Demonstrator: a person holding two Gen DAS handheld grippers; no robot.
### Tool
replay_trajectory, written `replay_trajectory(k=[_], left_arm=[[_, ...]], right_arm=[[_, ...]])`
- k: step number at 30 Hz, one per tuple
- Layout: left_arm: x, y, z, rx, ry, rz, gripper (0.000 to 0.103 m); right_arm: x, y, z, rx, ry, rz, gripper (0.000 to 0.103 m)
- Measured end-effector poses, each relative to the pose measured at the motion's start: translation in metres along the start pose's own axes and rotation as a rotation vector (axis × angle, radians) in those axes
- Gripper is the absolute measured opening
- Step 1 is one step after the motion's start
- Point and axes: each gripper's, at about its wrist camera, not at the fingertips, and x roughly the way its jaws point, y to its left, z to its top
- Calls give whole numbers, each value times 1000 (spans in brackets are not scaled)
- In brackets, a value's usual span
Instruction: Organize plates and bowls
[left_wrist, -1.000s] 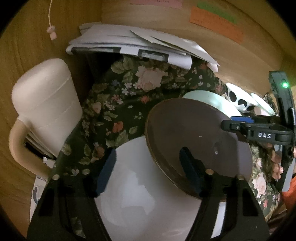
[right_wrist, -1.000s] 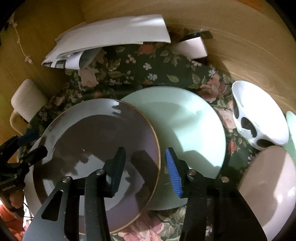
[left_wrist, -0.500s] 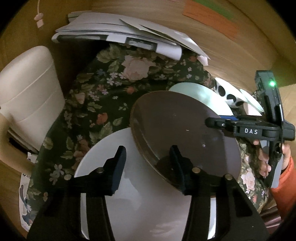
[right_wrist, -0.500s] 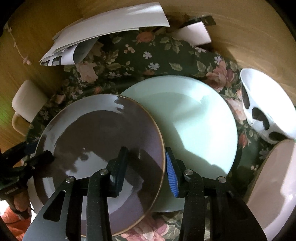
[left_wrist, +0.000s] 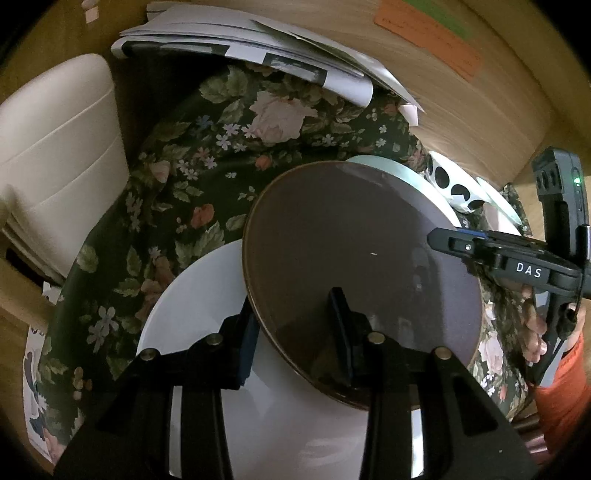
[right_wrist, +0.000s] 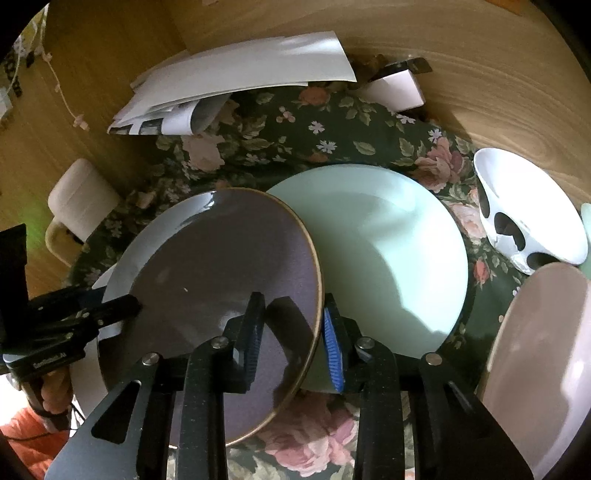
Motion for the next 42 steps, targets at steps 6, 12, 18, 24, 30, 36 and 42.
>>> replay_trajectory(k=[6, 12, 18, 24, 30, 36, 42], left_arm=[[-4, 1, -3, -10, -11, 2, 37], [-8, -1, -6, -6, -30, 7, 37], [-14, -10, -11, 11, -44, 6, 37], [-18, -22, -14, 27, -57, -4, 37], [-24, -36, -17, 48, -68, -18, 37], [-30, -52, -23, 75, -79, -22, 37], [-38, -66, -29, 96, -90, -36, 37]], right_arm=[[-4, 6, -5, 32, -13, 19, 27], [-10, 12, -11, 41, -30, 7, 25], [-20, 8, -18, 57, -55, 0, 25], [-30, 4, -26, 80, -68, -6, 25], [-46, 1, -37, 102, -88, -10, 25], [-62, -3, -49, 119, -110, -14, 25], [-78, -8, -62, 133, -130, -22, 25]])
